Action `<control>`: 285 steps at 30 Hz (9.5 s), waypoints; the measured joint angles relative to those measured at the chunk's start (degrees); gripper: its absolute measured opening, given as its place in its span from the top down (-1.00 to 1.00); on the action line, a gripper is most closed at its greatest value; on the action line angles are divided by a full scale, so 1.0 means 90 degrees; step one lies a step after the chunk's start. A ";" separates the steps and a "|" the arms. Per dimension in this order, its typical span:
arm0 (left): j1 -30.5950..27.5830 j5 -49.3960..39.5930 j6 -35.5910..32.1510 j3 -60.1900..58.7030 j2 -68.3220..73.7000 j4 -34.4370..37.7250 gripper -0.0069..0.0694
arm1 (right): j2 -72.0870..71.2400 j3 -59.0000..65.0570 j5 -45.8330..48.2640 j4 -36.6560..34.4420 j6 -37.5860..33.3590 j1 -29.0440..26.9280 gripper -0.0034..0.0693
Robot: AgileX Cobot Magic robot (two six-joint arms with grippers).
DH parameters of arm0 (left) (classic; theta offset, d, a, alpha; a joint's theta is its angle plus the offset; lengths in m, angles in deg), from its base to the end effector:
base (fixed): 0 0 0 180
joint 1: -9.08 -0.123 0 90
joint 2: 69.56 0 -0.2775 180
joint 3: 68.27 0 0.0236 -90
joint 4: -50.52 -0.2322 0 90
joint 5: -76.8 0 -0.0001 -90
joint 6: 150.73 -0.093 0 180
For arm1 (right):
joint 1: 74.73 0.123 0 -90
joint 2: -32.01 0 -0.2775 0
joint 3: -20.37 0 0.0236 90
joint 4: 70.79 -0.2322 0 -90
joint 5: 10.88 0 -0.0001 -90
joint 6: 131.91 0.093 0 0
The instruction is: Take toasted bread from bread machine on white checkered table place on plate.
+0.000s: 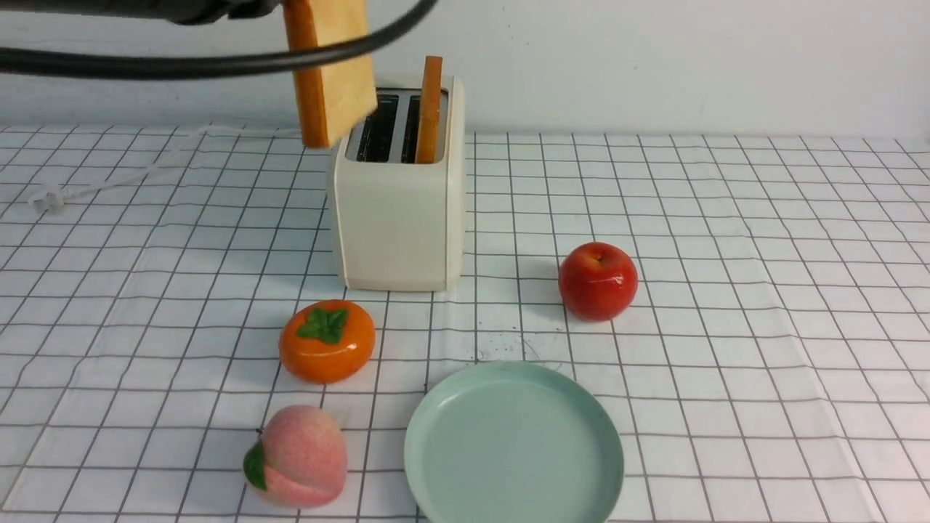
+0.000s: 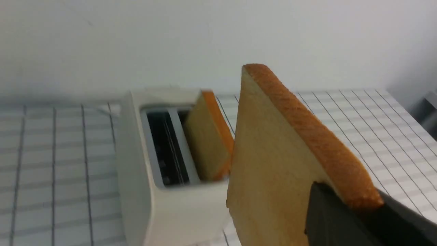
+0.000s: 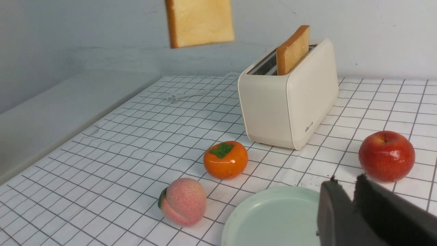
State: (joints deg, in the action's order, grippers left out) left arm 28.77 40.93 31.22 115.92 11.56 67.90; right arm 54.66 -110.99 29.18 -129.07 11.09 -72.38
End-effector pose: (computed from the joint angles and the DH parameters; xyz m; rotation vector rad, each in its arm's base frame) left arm 0.2423 -0.1040 0.4390 0.1796 1.9779 -0.5817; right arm 0.0316 0.0523 0.3197 -0.2758 1.6701 0.6951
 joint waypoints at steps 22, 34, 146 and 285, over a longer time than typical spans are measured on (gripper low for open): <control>0.0822 -0.0468 -0.4726 -0.2895 0.1830 0.5968 0.68 | 0.0023 -0.0005 0.0304 -0.0155 0.0000 0.0000 0.72; 0.1012 0.0640 -0.4841 -0.2895 0.2050 0.5834 0.68 | 0.1298 -0.1391 0.2855 0.2800 0.2501 0.0000 0.91; 0.1003 -0.1280 0.0710 -0.4378 -0.5383 -0.1159 0.85 | 1.3051 -1.1145 -0.1377 0.6476 0.5628 0.3185 0.62; 0.1003 0.1331 0.1072 -0.8144 -0.7800 -0.1477 0.85 | -0.1692 0.3218 -0.1785 0.5295 0.3682 -0.0073 0.96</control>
State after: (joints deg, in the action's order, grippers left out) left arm 37.80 52.91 40.87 42.62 -58.64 54.61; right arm 39.43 -82.03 13.12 -81.42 44.23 -73.03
